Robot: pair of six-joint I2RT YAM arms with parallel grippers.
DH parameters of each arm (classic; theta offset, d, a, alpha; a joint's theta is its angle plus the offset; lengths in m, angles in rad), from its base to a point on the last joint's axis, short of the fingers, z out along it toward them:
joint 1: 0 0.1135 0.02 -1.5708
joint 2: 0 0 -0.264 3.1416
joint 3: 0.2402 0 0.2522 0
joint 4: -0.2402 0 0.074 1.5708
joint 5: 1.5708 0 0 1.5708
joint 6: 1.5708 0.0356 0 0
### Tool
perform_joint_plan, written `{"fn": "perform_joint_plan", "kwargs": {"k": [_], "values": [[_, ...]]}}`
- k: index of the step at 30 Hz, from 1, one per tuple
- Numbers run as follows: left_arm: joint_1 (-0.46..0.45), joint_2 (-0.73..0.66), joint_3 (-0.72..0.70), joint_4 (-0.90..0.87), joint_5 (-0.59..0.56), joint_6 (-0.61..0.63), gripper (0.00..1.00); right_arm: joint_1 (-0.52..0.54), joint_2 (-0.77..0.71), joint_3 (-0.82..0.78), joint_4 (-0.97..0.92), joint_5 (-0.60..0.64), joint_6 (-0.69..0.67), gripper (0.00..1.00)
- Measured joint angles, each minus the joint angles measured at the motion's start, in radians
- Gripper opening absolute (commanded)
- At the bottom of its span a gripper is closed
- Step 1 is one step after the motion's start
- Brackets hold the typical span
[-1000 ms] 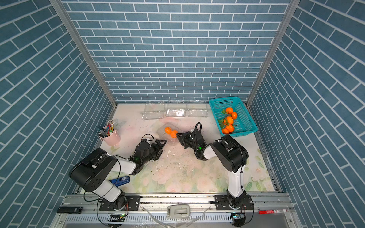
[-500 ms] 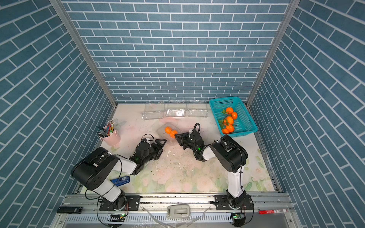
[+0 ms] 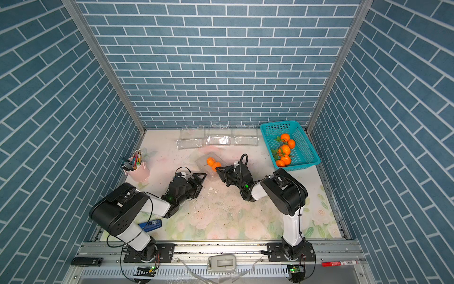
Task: Take oranges out of containers
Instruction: Open the packing box at the center of the board.
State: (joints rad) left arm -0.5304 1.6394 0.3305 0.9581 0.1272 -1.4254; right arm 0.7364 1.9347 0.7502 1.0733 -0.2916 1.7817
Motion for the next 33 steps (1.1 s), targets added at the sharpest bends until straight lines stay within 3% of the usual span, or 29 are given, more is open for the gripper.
{"fn": "perform_joint_plan", "kwargs": {"k": [23, 33], "values": [[0.002, 0.007, -0.009, 0.024, -0.02, -0.011, 0.9, 0.034, 0.059, 0.032, 0.083, 0.048, 0.056, 0.19], [0.036, -0.103, -0.056, -0.074, -0.012, -0.002, 0.93, 0.043, 0.066, 0.019, 0.144, 0.033, 0.081, 0.15]]}}
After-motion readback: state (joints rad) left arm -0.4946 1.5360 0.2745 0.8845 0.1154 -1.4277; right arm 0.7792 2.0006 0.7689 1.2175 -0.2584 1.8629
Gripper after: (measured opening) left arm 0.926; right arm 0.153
